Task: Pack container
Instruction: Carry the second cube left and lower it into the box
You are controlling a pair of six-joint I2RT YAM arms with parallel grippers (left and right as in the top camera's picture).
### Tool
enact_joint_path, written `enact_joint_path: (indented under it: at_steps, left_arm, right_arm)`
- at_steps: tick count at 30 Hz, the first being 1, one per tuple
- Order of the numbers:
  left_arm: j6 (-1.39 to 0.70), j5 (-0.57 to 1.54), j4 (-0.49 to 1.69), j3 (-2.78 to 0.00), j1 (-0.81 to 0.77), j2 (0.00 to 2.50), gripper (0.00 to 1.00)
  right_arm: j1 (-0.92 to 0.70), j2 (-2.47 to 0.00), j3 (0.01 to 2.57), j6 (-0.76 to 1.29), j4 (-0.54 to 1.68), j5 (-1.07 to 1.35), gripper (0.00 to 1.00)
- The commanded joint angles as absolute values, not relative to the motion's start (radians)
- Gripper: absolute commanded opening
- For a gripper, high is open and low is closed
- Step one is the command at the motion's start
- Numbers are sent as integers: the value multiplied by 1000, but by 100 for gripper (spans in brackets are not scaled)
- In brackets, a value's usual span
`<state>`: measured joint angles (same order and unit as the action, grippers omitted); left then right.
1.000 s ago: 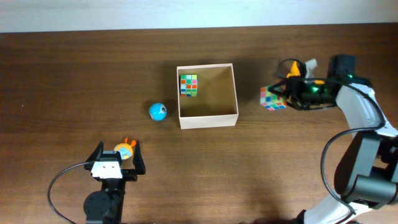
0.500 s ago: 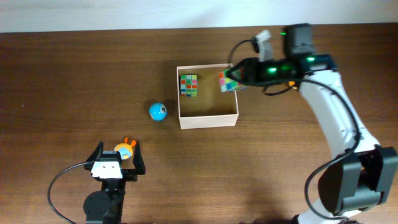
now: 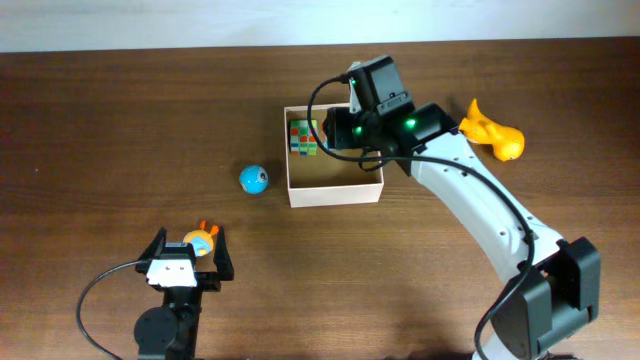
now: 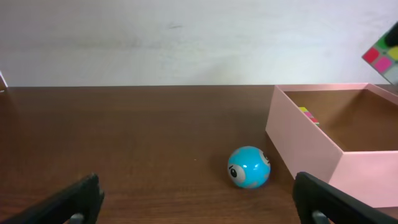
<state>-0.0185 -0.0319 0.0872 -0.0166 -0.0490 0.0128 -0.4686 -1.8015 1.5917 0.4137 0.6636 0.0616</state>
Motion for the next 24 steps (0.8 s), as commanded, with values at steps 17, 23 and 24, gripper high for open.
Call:
enact_joint_path:
  at_steps: [17, 23, 24]
  left_arm:
    - [-3, -18, 91, -14, -49, 5, 99]
    - [-3, -18, 91, -14, -49, 5, 99]
    - [-3, -18, 90, -14, -49, 5, 99]
  right_arm:
    - [-479, -2038, 1609, 513, 468, -11, 54]
    - [-479, -2072, 1609, 514, 422, -12, 54]
    - [-478, -2075, 1609, 514, 419, -12, 54]
